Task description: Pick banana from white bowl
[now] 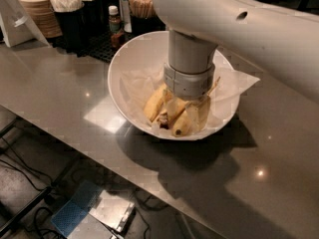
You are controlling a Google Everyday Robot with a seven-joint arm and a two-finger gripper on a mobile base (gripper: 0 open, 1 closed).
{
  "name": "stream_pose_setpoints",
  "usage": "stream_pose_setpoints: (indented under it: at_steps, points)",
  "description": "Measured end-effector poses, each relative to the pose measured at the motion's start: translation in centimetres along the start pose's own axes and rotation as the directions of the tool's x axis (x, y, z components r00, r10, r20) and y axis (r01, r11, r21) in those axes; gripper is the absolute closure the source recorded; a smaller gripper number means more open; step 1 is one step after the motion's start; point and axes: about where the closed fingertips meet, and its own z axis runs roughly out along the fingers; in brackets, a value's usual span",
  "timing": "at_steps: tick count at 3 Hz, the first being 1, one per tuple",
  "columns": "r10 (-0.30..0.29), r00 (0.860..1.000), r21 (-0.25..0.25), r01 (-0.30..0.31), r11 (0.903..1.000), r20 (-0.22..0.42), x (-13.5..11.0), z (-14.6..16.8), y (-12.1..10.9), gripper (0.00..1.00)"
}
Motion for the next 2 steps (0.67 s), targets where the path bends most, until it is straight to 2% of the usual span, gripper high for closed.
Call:
stream_pose_setpoints:
  at_steps: [1,2]
  points:
    - [-0.003,1.0,-0.002,0.003,1.0,0.004,-0.06,-0.15,-0.1,0.35]
    - [-0.003,1.0,-0.006,0.003,1.0,0.011,-0.08,-0.08,-0.2,0.54]
